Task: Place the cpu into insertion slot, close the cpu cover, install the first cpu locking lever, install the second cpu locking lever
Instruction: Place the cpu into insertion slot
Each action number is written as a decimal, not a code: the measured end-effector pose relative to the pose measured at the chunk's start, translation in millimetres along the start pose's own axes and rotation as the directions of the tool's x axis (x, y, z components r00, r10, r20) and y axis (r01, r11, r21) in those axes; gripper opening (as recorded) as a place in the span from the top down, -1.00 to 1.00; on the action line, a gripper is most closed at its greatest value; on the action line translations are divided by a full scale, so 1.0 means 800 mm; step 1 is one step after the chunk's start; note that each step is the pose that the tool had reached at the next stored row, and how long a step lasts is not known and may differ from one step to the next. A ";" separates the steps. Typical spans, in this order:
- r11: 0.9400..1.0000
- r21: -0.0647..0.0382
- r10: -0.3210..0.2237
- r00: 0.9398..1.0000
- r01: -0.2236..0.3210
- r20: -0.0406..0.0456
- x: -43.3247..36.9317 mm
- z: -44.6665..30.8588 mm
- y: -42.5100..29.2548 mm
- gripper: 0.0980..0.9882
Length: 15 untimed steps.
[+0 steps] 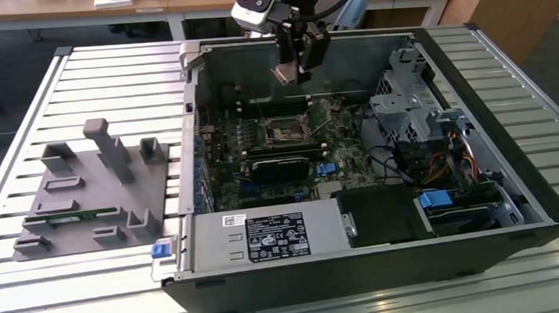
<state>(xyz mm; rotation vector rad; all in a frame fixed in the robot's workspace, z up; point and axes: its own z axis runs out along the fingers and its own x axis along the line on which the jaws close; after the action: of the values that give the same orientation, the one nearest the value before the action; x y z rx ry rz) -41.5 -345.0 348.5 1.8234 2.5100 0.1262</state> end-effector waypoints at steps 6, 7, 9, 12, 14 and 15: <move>1.000 0.000 0.025 1.000 -0.025 0.002 0.000 0.0002 0.0000 0.00; 1.000 -0.001 0.029 1.000 -0.029 0.002 0.000 0.0003 0.0000 0.00; 0.999 -0.001 0.036 0.999 -0.036 0.003 0.000 0.0003 0.0000 0.00; 0.999 -0.001 0.048 0.999 -0.048 0.004 0.000 0.0005 0.0000 0.00; 0.998 -0.001 0.055 0.998 -0.055 0.005 0.000 0.0006 0.0000 0.00; 0.998 -0.001 0.059 0.998 -0.059 0.005 0.000 0.0006 0.0000 0.00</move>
<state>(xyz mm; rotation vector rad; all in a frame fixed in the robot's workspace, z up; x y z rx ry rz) -41.5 -345.0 348.1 1.8958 2.4528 0.1243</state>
